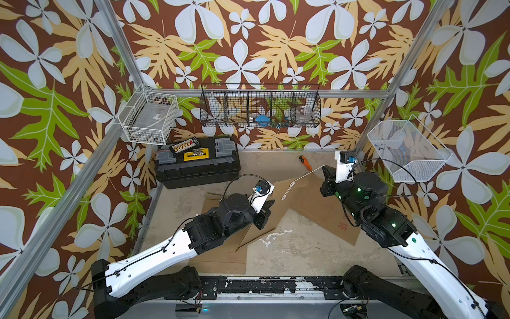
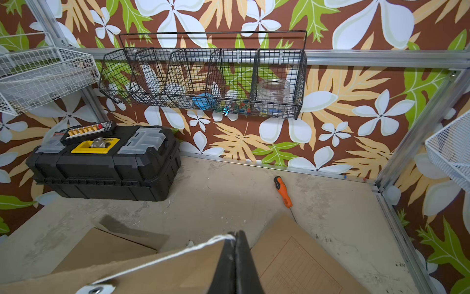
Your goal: Open the file bag
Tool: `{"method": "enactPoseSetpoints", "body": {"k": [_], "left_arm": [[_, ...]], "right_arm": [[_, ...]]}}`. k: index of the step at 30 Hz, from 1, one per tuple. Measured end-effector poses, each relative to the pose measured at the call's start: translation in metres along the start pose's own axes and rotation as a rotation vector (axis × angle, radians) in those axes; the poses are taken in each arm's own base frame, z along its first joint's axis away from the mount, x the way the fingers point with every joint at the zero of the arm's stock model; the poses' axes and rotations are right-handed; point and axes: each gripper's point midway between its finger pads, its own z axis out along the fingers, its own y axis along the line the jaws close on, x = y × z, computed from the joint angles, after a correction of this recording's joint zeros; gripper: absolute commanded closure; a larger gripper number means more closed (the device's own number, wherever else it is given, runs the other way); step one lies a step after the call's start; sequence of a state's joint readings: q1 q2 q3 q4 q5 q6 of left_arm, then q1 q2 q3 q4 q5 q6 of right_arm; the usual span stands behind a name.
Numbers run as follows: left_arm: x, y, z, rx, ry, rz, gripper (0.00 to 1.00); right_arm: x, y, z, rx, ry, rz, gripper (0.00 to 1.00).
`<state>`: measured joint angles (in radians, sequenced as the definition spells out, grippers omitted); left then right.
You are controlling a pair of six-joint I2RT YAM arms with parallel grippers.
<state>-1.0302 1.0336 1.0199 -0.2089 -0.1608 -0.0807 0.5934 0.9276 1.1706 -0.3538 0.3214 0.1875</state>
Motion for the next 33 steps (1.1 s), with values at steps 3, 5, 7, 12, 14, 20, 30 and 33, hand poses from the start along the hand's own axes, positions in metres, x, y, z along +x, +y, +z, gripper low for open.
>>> {"method": "enactPoseSetpoints", "body": {"k": [3,5,7,12,14,20,30,33], "left_arm": [[-0.001,0.001,0.000,-0.003,-0.005,-0.002,1.00],[-0.001,0.000,0.000,-0.003,-0.005,-0.004,1.00],[-0.001,0.000,0.000,-0.003,-0.005,-0.005,1.00],[-0.004,0.003,-0.003,-0.004,-0.015,-0.026,1.00],[-0.007,0.010,-0.003,0.007,-0.020,-0.056,1.00],[-0.033,0.018,-0.009,0.079,-0.088,-0.154,1.00],[-0.079,0.019,-0.013,0.235,-0.182,-0.250,1.00],[-0.093,0.020,-0.016,0.279,-0.213,-0.267,1.00]], "right_arm": [[0.004,-0.009,0.003,0.029,0.015,0.016,1.00],[0.006,-0.014,0.005,0.042,0.026,0.017,1.00],[0.010,-0.016,0.006,0.047,0.037,0.021,1.00],[0.016,-0.012,0.005,0.013,0.051,0.029,1.00],[0.017,-0.006,0.004,-0.024,0.046,0.015,1.00],[0.002,0.021,-0.006,-0.190,-0.013,-0.001,1.00],[-0.009,0.031,-0.019,-0.268,-0.064,-0.042,1.00],[-0.011,0.033,-0.024,-0.287,-0.074,-0.053,1.00]]}}
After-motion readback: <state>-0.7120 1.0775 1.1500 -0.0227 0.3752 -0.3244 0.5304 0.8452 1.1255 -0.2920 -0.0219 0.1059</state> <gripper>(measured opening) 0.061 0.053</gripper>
